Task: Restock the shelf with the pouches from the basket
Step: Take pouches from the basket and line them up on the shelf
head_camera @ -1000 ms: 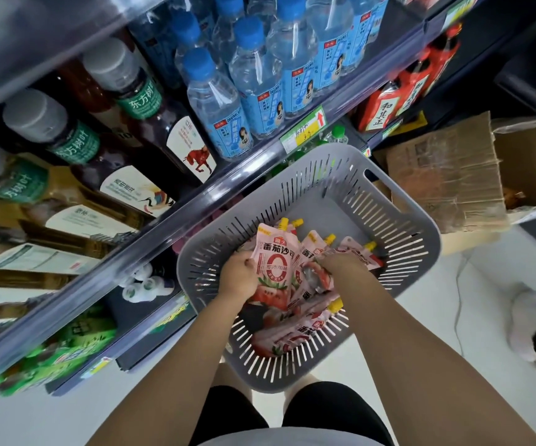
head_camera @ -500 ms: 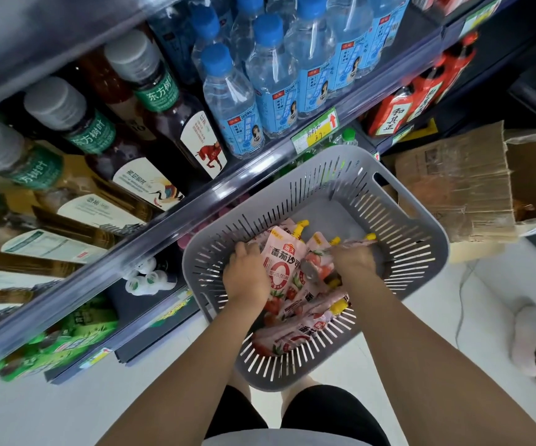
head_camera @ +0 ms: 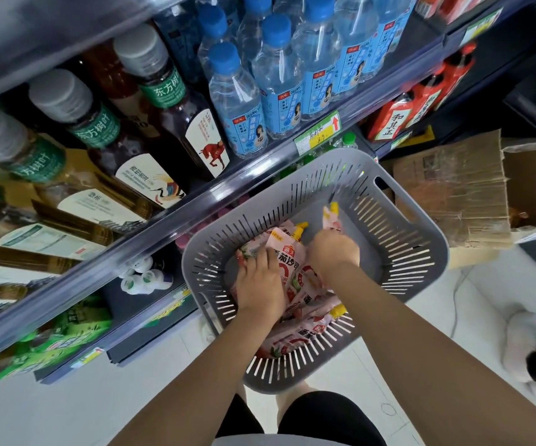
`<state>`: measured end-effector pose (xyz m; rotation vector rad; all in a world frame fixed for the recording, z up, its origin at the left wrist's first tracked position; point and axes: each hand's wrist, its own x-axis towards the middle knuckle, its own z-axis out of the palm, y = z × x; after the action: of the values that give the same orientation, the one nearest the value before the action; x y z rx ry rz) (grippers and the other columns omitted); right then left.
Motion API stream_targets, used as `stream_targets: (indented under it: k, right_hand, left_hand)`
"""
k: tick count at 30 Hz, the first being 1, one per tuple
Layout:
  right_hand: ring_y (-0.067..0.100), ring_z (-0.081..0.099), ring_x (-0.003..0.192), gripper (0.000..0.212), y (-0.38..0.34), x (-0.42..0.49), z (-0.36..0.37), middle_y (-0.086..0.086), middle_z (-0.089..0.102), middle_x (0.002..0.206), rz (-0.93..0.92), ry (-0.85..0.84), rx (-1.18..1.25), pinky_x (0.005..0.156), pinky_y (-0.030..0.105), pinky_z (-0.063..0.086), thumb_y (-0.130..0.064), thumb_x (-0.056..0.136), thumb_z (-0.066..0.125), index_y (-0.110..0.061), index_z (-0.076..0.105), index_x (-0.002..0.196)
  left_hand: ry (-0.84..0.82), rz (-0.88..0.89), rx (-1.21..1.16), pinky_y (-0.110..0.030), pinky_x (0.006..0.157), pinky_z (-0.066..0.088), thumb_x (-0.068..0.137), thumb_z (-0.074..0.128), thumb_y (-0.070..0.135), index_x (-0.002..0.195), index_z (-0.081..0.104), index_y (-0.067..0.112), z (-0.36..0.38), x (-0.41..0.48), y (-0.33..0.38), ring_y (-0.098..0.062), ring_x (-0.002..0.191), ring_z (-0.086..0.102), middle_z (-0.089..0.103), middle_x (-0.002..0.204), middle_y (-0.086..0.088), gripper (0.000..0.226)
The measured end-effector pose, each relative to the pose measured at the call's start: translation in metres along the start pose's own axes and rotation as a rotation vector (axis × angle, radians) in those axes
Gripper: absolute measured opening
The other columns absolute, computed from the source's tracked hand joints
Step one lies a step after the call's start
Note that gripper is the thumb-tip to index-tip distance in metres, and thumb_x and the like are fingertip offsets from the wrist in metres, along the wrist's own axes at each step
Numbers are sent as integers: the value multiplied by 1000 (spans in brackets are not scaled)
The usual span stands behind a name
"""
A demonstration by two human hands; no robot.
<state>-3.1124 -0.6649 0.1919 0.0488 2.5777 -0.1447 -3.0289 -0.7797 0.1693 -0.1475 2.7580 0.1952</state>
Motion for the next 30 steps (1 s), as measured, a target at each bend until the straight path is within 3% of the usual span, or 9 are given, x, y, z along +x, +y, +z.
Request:
stream_targets:
  k: [4,6,9,13,18,23,27,30]
  right_hand:
    - [33,60,106,37,-5,6,33,15,65,114,4,-149,147,89,41,52,-35,100,38,-8,61,112]
    - [33,54,111,41,-2,9,42,16,58,121,22,-133,200,94,43,49,-42,96,45,-9,57,118]
    - [35,39,125,61,10,14,41,18,40,135,132,-42,282,100,47,40,-41,88,60,-7,42,135]
    - [39,30,134,86,17,32,40,22,30,144,314,-75,451,105,51,35,-46,85,64,-5,21,146]
    - [41,27,137,95,17,58,42,22,23,149,416,-112,558,108,55,33,-46,81,64,-12,8,150]
    - [42,14,142,107,30,70,48,21,10,155,435,-164,628,110,54,28,-40,76,75,-19,4,152]
    - [43,7,145,121,43,73,48,20,3,159,465,-225,580,113,55,22,-57,70,75,-14,-1,153]
    - [43,9,146,130,47,73,47,19,3,160,503,-264,654,113,58,22,-57,63,81,-15,-3,153]
  left_hand:
    - [-27,-10,26,-43,114,20,95,46,30,149,15,7,2,-1,-2,-31,139,25,22,153,-11,66]
    - [-53,-26,32,-44,115,20,95,48,36,150,12,7,2,0,-2,-31,139,23,20,155,-12,72]
    - [-96,-36,70,-45,113,21,92,55,33,150,7,4,1,1,1,-32,139,23,17,155,-15,81]
    - [-175,-22,183,-48,115,21,89,58,18,149,-5,-2,4,0,5,-35,140,19,8,156,-20,89]
    - [-175,7,303,-49,114,20,92,54,32,146,-8,-8,12,6,8,-37,139,20,8,153,-27,91]
    - [-172,14,388,-54,113,17,89,54,44,143,-9,-12,24,9,12,-43,138,18,3,152,-33,101]
    - [-184,1,368,-57,112,18,84,61,44,146,-5,-8,23,12,16,-42,139,18,4,153,-31,104]
    - [-197,-19,262,-56,110,27,79,70,39,148,-4,-4,22,15,20,-40,138,20,3,154,-27,110]
